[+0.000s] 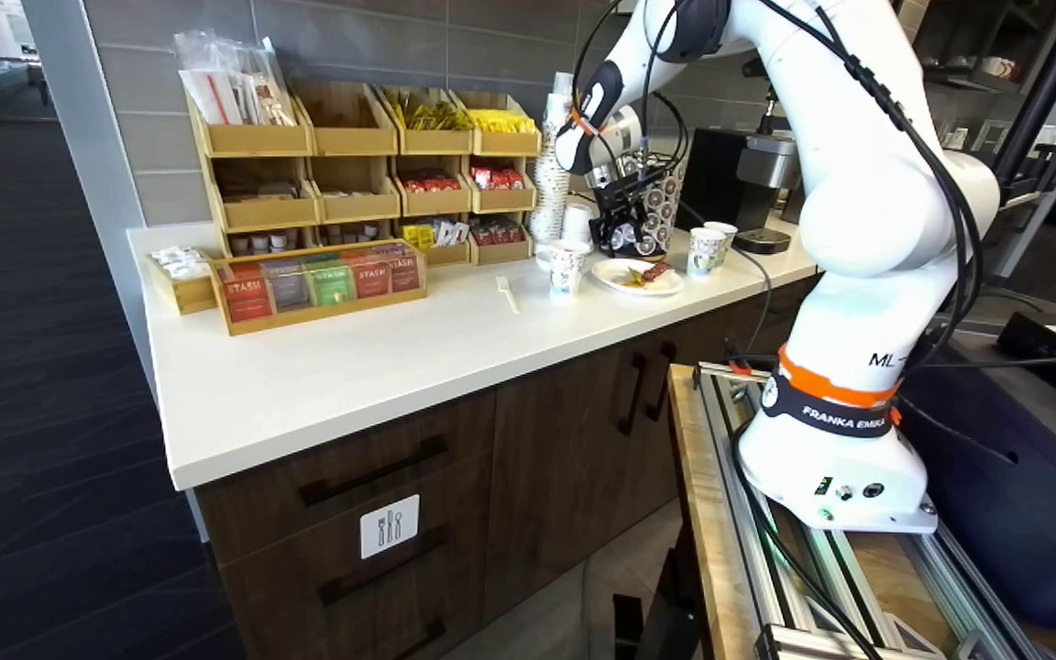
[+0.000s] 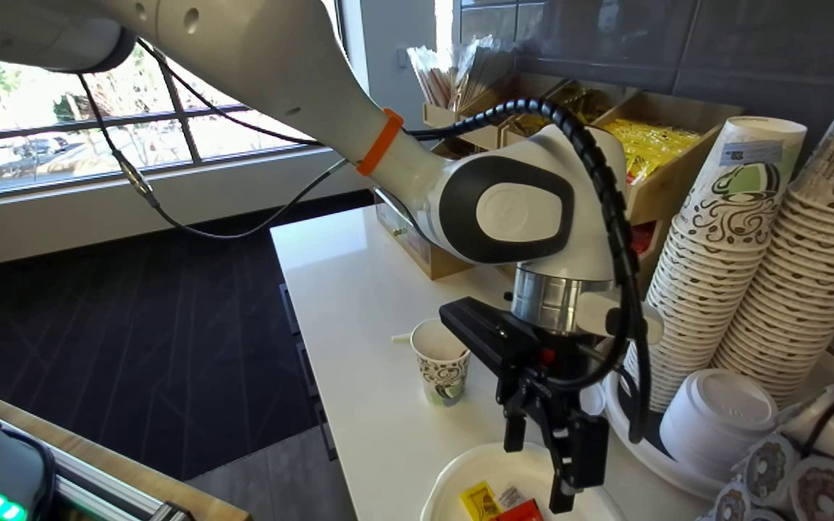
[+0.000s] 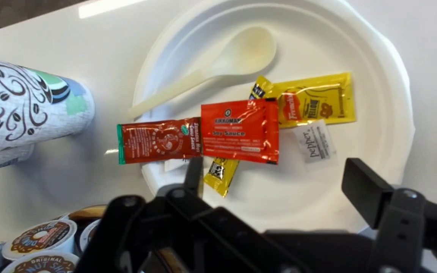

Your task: Pick up the red sachet on the white plate and put it in the middle rack of the far right snack rack

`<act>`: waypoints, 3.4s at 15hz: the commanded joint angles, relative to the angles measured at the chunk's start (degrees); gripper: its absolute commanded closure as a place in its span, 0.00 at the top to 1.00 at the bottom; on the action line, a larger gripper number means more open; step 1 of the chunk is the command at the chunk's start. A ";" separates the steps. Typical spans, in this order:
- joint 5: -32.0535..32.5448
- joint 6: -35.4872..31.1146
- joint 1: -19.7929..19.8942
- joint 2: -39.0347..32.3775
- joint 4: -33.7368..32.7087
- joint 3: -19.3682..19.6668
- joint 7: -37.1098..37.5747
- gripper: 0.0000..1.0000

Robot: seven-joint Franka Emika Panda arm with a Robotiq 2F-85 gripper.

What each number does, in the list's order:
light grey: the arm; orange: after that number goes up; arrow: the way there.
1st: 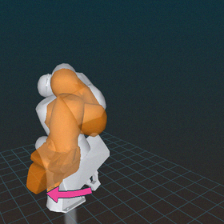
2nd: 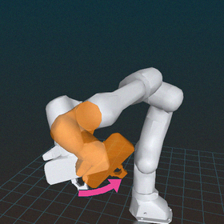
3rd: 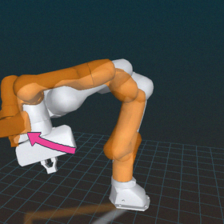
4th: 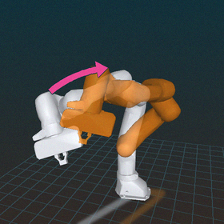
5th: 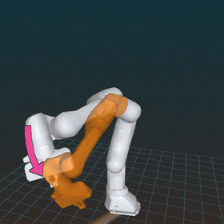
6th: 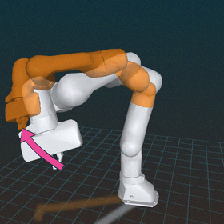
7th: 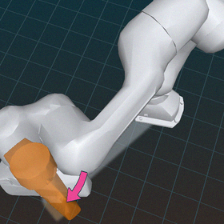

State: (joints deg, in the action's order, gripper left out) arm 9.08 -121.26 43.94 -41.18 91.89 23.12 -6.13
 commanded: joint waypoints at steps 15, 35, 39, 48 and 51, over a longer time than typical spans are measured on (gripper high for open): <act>2.02 8.27 1.56 -12.55 -12.85 1.84 11.29 0.62; 4.37 12.24 1.11 1.43 -1.50 1.06 2.54 0.00; 7.04 13.94 1.81 9.16 4.90 -0.44 -8.88 0.00; 12.13 9.01 0.33 25.46 23.35 -3.56 -28.72 0.00; 12.04 1.62 -1.26 31.14 30.11 -3.64 -32.42 0.00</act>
State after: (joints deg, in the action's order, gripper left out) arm 19.67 -112.70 43.78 -17.35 113.26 19.76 -35.27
